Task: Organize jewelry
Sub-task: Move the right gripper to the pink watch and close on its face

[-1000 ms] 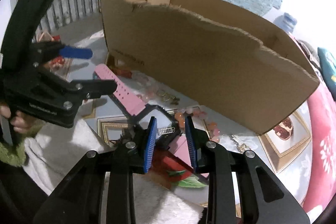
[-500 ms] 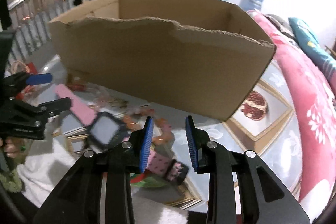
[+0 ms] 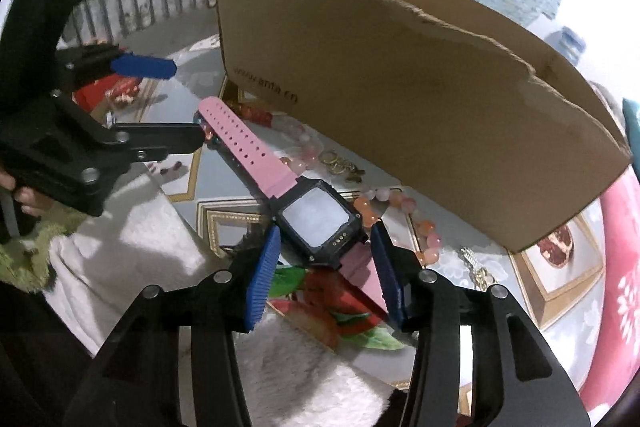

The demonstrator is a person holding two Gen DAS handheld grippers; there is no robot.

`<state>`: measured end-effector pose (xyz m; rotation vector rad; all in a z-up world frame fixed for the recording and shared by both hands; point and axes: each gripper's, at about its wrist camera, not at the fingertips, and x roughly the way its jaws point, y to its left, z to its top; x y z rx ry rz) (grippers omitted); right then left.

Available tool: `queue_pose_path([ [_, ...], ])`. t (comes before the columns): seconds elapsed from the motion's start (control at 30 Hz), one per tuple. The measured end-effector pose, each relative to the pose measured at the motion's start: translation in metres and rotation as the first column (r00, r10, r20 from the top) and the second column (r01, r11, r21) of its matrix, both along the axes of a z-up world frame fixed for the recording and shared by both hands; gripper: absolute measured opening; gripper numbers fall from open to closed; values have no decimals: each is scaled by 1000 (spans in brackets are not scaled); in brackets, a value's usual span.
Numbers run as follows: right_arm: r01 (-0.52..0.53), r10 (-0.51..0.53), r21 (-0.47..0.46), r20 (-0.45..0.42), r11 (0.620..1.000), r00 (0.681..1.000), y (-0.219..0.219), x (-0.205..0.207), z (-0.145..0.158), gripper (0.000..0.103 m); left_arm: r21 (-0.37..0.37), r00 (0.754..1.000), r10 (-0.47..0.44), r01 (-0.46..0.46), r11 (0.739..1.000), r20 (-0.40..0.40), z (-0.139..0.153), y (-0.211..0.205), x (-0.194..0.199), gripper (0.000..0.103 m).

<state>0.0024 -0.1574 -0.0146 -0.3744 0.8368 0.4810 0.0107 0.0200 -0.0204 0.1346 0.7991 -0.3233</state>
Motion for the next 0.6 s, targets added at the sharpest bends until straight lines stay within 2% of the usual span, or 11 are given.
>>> queue_pose_path([
  [0.23, -50, 51, -59, 7, 997, 999, 15, 3, -4, 46, 66, 990, -136, 134, 989, 22, -1, -17, -7, 76],
  [0.33, -73, 74, -89, 6, 993, 997, 23, 5, -7, 47, 116, 981, -195, 191, 975, 23, -4, -28, -6, 66],
  [0.4, -88, 88, -98, 1, 991, 996, 26, 8, -9, 47, 170, 973, -229, 222, 960, 25, -9, -35, -5, 55],
  [0.5, -106, 105, -110, -11, 988, 994, 31, 14, -14, 48, 241, 954, -297, 280, 929, 36, -13, -44, -7, 54],
  [0.6, -134, 133, -122, -14, 983, 991, 35, 17, -15, 49, 261, 939, -344, 325, 909, 27, -15, -48, -7, 54],
])
